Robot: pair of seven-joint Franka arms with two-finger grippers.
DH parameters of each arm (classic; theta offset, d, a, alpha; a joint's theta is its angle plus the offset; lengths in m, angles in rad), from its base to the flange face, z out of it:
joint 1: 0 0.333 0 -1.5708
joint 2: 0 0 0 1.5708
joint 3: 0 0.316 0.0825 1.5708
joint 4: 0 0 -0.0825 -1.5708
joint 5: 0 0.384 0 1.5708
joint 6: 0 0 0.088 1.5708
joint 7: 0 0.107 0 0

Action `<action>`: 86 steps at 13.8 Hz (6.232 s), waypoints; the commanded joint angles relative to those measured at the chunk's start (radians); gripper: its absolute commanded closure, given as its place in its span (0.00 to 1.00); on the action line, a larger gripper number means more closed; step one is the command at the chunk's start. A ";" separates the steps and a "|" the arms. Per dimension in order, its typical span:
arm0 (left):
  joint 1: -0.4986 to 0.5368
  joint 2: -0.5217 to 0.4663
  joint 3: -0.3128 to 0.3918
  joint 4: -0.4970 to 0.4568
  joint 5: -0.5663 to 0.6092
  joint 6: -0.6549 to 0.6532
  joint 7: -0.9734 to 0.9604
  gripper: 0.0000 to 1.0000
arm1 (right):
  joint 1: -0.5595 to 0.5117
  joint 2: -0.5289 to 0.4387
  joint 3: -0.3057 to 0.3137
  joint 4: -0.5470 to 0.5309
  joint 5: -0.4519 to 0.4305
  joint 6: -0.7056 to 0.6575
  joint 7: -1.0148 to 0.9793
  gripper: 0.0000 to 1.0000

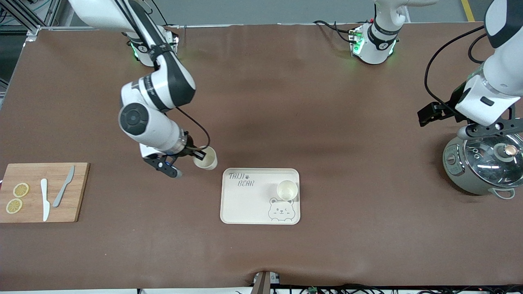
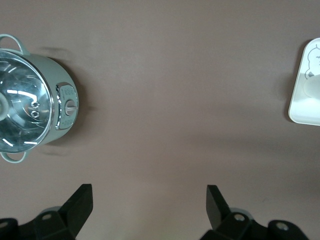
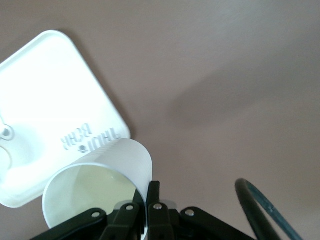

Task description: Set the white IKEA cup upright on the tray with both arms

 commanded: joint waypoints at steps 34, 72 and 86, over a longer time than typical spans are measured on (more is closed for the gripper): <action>0.059 -0.181 -0.008 -0.105 -0.040 0.003 0.119 0.00 | 0.079 0.260 -0.018 0.274 0.007 -0.005 0.185 0.00; 0.054 -0.205 -0.017 -0.113 -0.042 -0.047 0.105 0.00 | -0.426 -0.569 -0.037 -0.004 -0.156 -0.648 -0.798 0.00; 0.059 -0.167 -0.014 -0.051 -0.039 -0.046 0.119 0.00 | -0.467 -0.556 -0.034 0.047 -0.212 -0.533 -0.984 0.00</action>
